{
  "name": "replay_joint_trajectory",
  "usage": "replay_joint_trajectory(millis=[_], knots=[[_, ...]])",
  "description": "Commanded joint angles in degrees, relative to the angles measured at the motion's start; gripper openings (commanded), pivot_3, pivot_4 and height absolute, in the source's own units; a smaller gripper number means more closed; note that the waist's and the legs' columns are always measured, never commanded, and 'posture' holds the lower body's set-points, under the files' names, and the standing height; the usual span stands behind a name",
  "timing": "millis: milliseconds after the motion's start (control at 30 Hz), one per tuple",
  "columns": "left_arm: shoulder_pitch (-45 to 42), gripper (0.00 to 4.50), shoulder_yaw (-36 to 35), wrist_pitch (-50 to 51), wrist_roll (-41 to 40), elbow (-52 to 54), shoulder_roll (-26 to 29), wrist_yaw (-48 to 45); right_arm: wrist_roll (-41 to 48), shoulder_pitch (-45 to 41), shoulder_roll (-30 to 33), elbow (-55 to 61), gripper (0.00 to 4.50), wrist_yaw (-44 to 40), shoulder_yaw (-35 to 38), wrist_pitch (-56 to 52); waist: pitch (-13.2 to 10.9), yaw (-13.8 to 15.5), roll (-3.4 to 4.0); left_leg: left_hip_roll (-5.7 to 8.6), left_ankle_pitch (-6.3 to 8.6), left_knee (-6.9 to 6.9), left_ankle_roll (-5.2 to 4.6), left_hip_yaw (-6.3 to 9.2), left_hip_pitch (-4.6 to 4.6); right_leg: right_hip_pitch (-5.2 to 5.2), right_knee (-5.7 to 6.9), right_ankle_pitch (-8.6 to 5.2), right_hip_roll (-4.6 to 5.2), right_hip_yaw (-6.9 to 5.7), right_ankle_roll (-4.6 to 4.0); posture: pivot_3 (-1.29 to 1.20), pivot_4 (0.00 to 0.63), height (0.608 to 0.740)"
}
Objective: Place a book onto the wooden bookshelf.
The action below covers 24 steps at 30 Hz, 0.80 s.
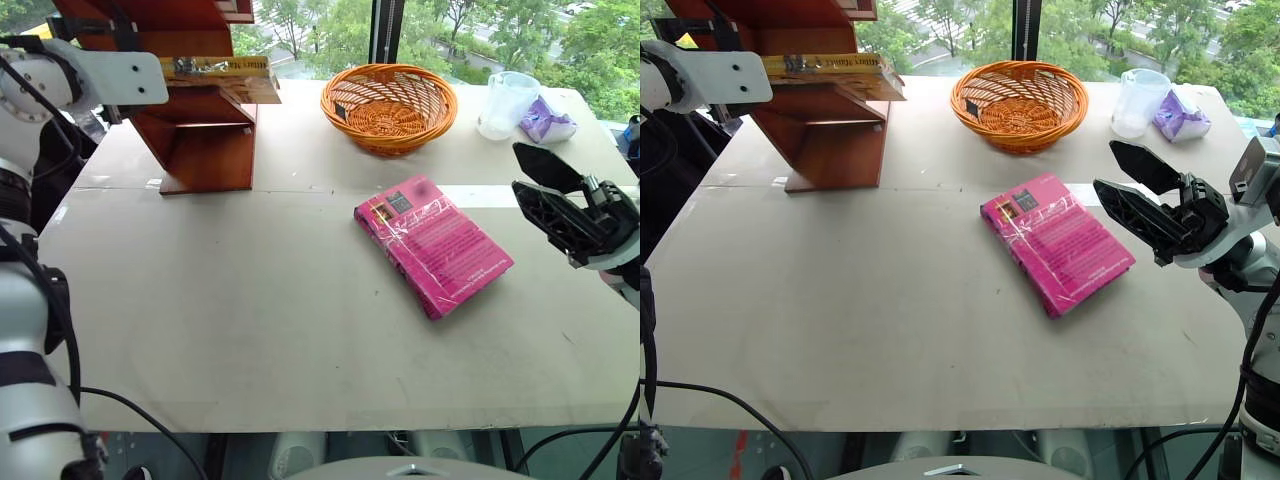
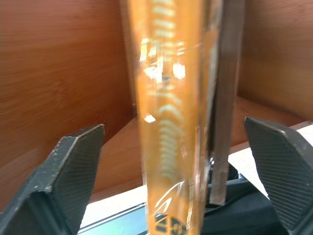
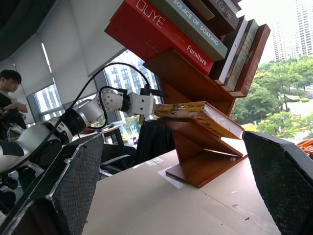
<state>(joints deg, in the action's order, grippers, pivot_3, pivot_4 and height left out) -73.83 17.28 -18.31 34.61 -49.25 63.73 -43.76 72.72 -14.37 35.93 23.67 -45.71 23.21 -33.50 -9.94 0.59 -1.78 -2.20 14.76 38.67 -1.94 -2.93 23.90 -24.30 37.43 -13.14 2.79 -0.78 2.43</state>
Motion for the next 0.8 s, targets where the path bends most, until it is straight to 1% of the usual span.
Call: replay_joint_trajectory(millis=[33, 67, 133, 200, 267, 300, 333, 367, 400, 433, 533, 567, 600, 633, 700, 767, 800], knots=[[0.84, 4.41, -6.98, 4.31, -8.77, 6.38, 2.04, -6.79, 0.56, 0.73, 0.44, 1.9, 4.5, -0.22, 1.54, 0.47, 0.0, 0.02, 0.0, 0.0, 0.0, 0.01, 0.0, 0.0, 0.0, 0.0, 0.02, 0.0, 0.0, 0.0, 0.0, 0.0, 0.15, 0.74], [2.51, 4.41, -10.67, 9.04, -15.59, 10.97, -0.05, -10.63, 0.3, 1.65, 0.65, 1.87, 4.5, -0.49, 1.81, 0.35, 0.0, 0.05, 0.0, -0.03, 0.0, 0.02, 0.0, 0.01, 0.0, 0.0, 0.03, 0.0, 0.01, 0.01, 0.0, 0.0, 0.15, 0.74], [6.41, 4.41, -15.92, 17.92, -27.18, 20.82, -3.76, -17.44, -0.86, 4.08, 1.13, 1.57, 4.5, -1.47, 1.98, 0.19, 0.0, 0.46, 0.0, -0.1, 0.0, 0.1, 0.0, 0.05, 0.0, 0.0, 0.17, -0.01, 0.05, -0.01, -0.01, 0.0, 0.15, 0.74], [11.7, 4.41, -20.25, 30.39, -39.48, 32.86, -7.25, -22.81, -4.01, 7.73, 2.54, 1.47, 4.5, -3.87, 1.19, 0.11, 0.01, 0.71, 0.03, -0.09, 0.0, 0.31, 0.0, 0.14, 0.06, 0.04, 0.27, -0.02, 0.12, -0.11, 0.0, 0.0, 0.15, 0.74], [17.67, 4.41, -24.67, 44.66, -52.33, 45.73, -10.85, -23.96, -7.9, 11.98, 3.75, 1.09, 4.5, -6.44, 0.43, 0.94, 0.01, 0.5, 0.03, -0.07, 0.0, 0.53, 0.0, 0.2, 0.05, 0.14, 0.35, -0.03, 0.21, -0.08, 0.02, 0.0, 0.15, 0.74], [24.15, 4.41, -26.54, 51.58, -58.77, 53.07, -12.27, -23.75, -12.7, 14.94, 3.54, 0.04, 4.5, -7.01, 0.09, 3.81, 0.04, 0.05, 0.07, -0.05, 0.02, 0.63, -0.03, 0.28, 0.01, 0.17, 0.38, -0.02, 0.22, 0.01, 0.03, 0.0, 0.15, 0.74], [29.55, 4.41, -27.95, 56.23, -62.85, 58.45, -13.25, -23.15, -16.62, 17.11, 3.02, -0.89, 4.5, -7.28, -0.06, 6.44, 0.04, -0.3, 0.08, -0.04, 0.04, 0.69, -0.07, 0.28, -0.07, 0.2, 0.39, -0.01, 0.23, 0.14, 0.05, 0.0, 0.15, 0.74], [35.25, 4.41, -28.66, 59.51, -65.25, 63.02, -14.53, -21.45, -20.3, 19.24, 2.47, -2.02, 4.5, -7.57, -0.22, 9.06, 0.1, -0.92, 0.19, -0.05, 0.05, 0.7, -0.09, 0.18, -0.18, 0.21, 0.46, -0.02, 0.22, 0.26, 0.06, 0.0, 0.15, 0.74], [40.46, 4.41, -29.14, 61.18, -66.43, 66.67, -16.26, -19.01, -23.68, 21.19, 2.09, -3.02, 4.5, -7.96, -0.58, 11.48, 0.2, -1.55, 0.36, -0.05, 0.05, 0.67, -0.1, 0.18, -0.2, 0.21, 0.42, -0.02, 0.2, 0.28, 0.07, 0.0, 0.15, 0.74], [45.09, 4.41, -29.69, 61.49, -66.83, 69.31, -18.58, -15.99, -26.93, 22.93, 1.77, -4.02, 4.5, -8.3, -1.15, 14.01, 0.18, -1.7, 0.37, -0.05, 0.05, 0.62, -0.1, 0.11, -0.33, 0.23, 0.47, -0.05, 0.2, 0.39, 0.11, 0.0, 0.15, 0.74], [59.08, 4.41, -31.22, 61.49, -67.63, 74.48, -28.07, -6.21, -34.52, 27.78, -0.01, -8.94, 4.5, -9.97, -2.49, 21.29, 0.14, -1.66, 0.39, -0.08, 0.05, 0.55, -0.08, 0.19, -0.47, 0.24, 0.59, -0.04, -0.08, 0.41, 0.08, 0.0, 0.15, 0.74], [62.92, 4.41, -30.75, 59.62, -65.53, 75.24, -29.84, -3.79, -36.29, 29.02, -0.55, -10.59, 4.5, -10.62, -2.63, 23.46, 0.12, -1.48, 0.37, -0.1, 0.05, 0.55, -0.08, 0.2, -0.58, 0.33, 0.59, -0.04, -0.12, 0.4, 0.07, 0.0, 0.15, 0.74], [66.2, 4.41, -29.73, 56.98, -62.43, 75.39, -30.46, -2.04, -37.7, 29.78, -1.19, -12.13, 4.5, -10.96, -2.59, 25.47, 0.12, -1.35, 0.35, -0.1, 0.05, 0.49, -0.08, 0.2, -0.87, 0.58, 0.62, -0.07, -0.13, 0.4, 0.03, 0.0, 0.15, 0.74], [68.87, 4.41, -29.6, 53.82, -60.79, 74.66, -32.01, -0.76, -38.63, 30.15, -2.08, -13.66, 4.5, -10.96, -2.33, 27.41, 0.13, -1.28, 0.36, -0.11, 0.05, 0.44, -0.08, 0.2, -1.07, 0.75, 0.6, -0.12, -0.14, 0.39, -0.01, 0.0, 0.15, 0.74], [73.11, 4.41, -28.42, 50.27, -57.75, 73.42, -32.79, 1.22, -40.51, 30.32, -3.75, -16.38, 4.5, -10.62, -1.74, 31.58, 0.14, -1.12, 0.37, -0.16, 0.05, 0.43, -0.07, 0.18, -1.15, 0.78, 0.61, -0.22, -0.13, 0.42, -0.14, 0.0, 0.15, 0.74], [74.73, 4.41, -28.79, 46.72, -56.1, 69.84, -35.42, 4.28, -42.6, 30.23, -5.12, -19.12, 4.5, -9.9, -1.32, 35.52, 0.21, -0.98, 0.49, -0.15, 0.05, 0.45, -0.07, 0.17, -1.19, 0.78, 0.59, -0.18, -0.11, 0.51, -0.2, 0.0, 0.15, 0.74], [75.51, 4.41, -28.27, 43.04, -54.45, 67.5, -35.88, 4.36, -43.65, 30.22, -5.37, -20.58, 4.5, -9.73, -1.35, 36.98, 0.26, -0.86, 0.55, -0.12, 0.04, 0.45, -0.07, 0.15, -1.2, 0.78, 0.55, -0.18, -0.07, 0.56, -0.2, 0.0, 0.15, 0.74]])
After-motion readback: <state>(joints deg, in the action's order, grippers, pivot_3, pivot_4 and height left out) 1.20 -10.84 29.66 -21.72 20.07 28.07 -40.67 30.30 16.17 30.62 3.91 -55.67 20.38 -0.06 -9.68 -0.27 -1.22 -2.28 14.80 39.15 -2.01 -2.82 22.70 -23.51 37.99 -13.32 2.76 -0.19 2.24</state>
